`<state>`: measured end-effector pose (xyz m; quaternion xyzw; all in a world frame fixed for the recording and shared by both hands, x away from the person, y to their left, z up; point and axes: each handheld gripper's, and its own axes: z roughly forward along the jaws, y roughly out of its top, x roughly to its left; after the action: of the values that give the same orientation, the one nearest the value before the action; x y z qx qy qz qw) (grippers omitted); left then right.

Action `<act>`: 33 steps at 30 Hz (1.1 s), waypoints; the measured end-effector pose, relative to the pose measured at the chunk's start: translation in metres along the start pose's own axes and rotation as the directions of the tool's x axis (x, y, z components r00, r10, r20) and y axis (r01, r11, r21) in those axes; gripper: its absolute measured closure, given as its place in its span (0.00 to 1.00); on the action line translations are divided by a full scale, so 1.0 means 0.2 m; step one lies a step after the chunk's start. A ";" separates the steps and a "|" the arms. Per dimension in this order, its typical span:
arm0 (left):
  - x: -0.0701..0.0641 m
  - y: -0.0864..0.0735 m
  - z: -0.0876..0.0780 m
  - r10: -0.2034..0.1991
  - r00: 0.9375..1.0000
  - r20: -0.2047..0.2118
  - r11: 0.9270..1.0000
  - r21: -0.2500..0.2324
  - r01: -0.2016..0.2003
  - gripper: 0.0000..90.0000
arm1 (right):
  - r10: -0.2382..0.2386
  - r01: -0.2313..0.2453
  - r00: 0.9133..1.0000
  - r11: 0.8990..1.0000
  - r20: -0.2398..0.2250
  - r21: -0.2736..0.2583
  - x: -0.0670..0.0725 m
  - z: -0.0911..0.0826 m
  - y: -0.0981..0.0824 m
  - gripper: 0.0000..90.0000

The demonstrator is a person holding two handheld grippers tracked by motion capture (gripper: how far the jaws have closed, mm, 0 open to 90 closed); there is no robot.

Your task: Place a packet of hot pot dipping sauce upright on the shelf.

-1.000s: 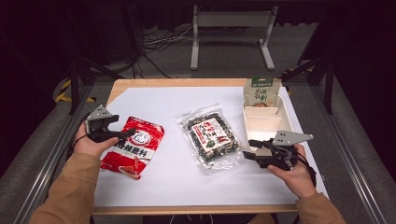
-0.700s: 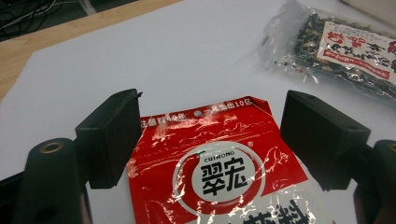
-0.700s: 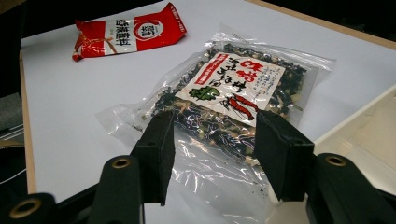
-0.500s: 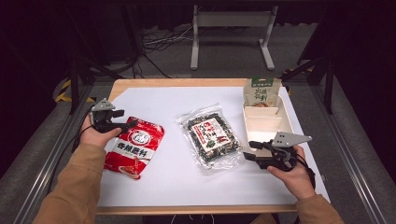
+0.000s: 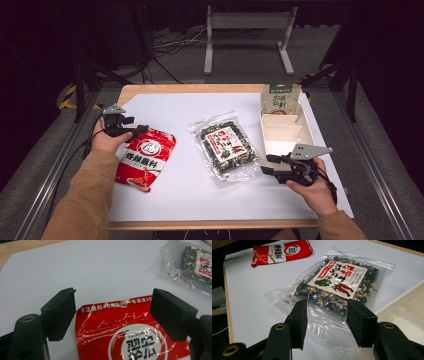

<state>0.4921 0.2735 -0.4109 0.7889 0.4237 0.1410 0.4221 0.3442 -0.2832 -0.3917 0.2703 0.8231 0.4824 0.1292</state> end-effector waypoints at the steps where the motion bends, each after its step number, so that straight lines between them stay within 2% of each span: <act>1: 0.01 0.00 0.02 0.003 1.000 -0.003 1.000 0.010 -0.003 0.25 | -0.002 0.002 1.000 1.000 -0.004 -0.003 0.00 0.00 0.00 0.56; 4: 0.03 -0.01 0.04 0.002 1.000 -0.010 1.000 0.019 -0.002 0.26 | -0.009 0.009 1.000 1.000 -0.012 -0.006 0.01 0.00 0.00 0.56; 10: 0.11 -0.06 0.09 -0.029 1.000 0.010 0.999 0.028 0.029 0.27 | -0.029 0.029 0.999 1.000 -0.042 -0.009 0.02 0.02 0.01 0.55; 17: 0.13 -0.08 0.13 -0.056 0.998 0.040 0.997 0.045 0.055 0.33 | -0.042 0.041 0.998 0.999 -0.056 -0.014 0.03 0.02 0.01 0.55; 18: 0.13 -0.09 0.14 -0.070 0.996 0.048 0.996 0.058 0.067 0.34 | -0.044 0.043 0.997 0.999 -0.056 -0.011 0.03 0.02 0.01 0.55; 19: 0.13 -0.09 0.14 -0.070 0.996 0.048 0.996 0.058 0.067 0.35 | -0.044 0.043 0.997 0.999 -0.056 -0.011 0.03 0.02 0.01 0.55; 21: 0.14 -0.11 0.16 -0.078 0.995 0.060 0.993 0.088 0.072 0.35 | -0.046 0.045 0.997 0.999 -0.059 -0.011 0.04 0.02 0.01 0.54; 23: 0.14 -0.11 0.17 -0.070 0.996 0.054 0.992 0.105 0.064 0.35 | -0.048 0.047 0.997 0.999 -0.062 -0.011 0.04 0.02 0.01 0.54; 28: 0.14 -0.11 0.18 -0.078 0.995 0.059 0.993 0.097 0.072 0.37 | -0.050 0.050 0.997 0.999 -0.065 -0.008 0.04 0.02 0.00 0.54; 32: 0.14 -0.11 0.18 -0.069 0.996 0.053 0.994 0.094 0.063 0.41 | -0.055 0.055 0.996 0.998 -0.068 -0.006 0.04 0.03 0.00 0.53; 33: 0.13 -0.11 0.18 -0.041 0.998 0.052 0.995 0.097 0.036 0.41 | -0.055 0.055 0.996 0.998 -0.069 -0.005 0.04 0.03 0.00 0.53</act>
<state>0.5165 0.2810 -0.4544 0.8035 0.4336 0.0913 0.3976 0.3401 -0.2744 -0.3936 0.2306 0.8334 0.4890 0.1143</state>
